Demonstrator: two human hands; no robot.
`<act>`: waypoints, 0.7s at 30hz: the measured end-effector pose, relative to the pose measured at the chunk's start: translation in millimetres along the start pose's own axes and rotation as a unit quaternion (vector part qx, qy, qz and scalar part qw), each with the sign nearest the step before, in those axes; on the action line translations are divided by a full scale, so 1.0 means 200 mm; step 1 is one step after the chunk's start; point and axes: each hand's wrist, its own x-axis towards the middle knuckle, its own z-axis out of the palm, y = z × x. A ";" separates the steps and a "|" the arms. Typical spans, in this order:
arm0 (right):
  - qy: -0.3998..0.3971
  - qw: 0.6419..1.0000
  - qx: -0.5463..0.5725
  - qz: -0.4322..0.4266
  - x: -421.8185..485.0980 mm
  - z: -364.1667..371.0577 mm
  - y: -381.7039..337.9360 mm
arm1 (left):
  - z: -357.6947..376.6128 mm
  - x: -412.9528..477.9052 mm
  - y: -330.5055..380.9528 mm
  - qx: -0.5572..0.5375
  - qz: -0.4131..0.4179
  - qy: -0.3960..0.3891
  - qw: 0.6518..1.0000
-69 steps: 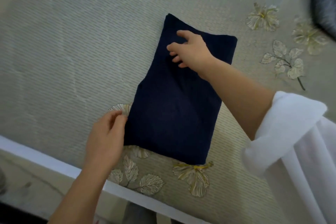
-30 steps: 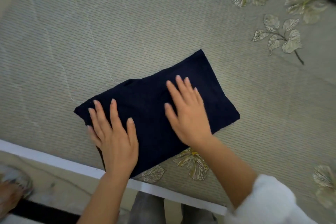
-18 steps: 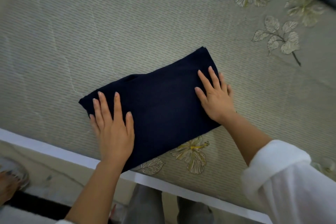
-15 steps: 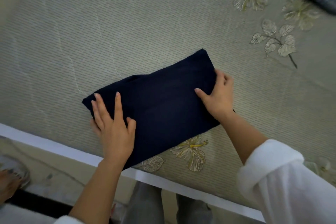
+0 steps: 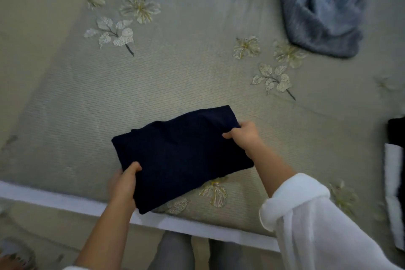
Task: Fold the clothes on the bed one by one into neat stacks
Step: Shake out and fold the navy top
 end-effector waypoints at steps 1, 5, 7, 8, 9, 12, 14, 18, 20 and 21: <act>0.003 1.000 0.013 -0.006 -0.06 -0.07 0.02 | 0.01 -0.05 0.03 0.007 0.016 -0.007 1.000; 0.026 0.995 0.092 -0.002 -0.26 -0.35 0.14 | 0.09 -0.23 0.13 0.039 0.076 -0.072 0.994; 0.048 0.991 0.127 0.001 -0.37 -0.53 0.21 | 0.17 -0.35 0.17 0.071 0.110 -0.113 0.985; 0.061 0.988 0.144 0.001 -0.43 -0.62 0.26 | 0.23 -0.40 0.19 0.088 0.123 -0.135 0.979; 0.074 0.984 0.161 0.002 -0.49 -0.71 0.30 | 0.28 -0.46 0.21 0.108 0.133 -0.156 0.973; 0.110 0.971 0.211 -0.003 -0.65 -0.97 0.45 | 0.50 -0.62 0.22 0.176 0.175 -0.207 0.946; 0.136 0.960 0.246 -0.005 -0.73 -1.12 0.56 | 0.67 -0.74 0.20 0.211 0.200 -0.240 0.926; 0.186 0.933 0.307 0.002 -0.86 -1.42 0.83 | 1.03 -1.01 0.12 0.280 0.250 -0.305 0.875; 0.207 0.920 0.333 0.006 -0.90 -1.57 0.97 | 1.23 -1.16 0.04 0.313 0.276 -0.344 0.841; 0.216 0.913 0.346 0.011 -0.92 -1.65 1.04 | 1.33 -1.24 0.00 0.326 0.287 -0.361 0.825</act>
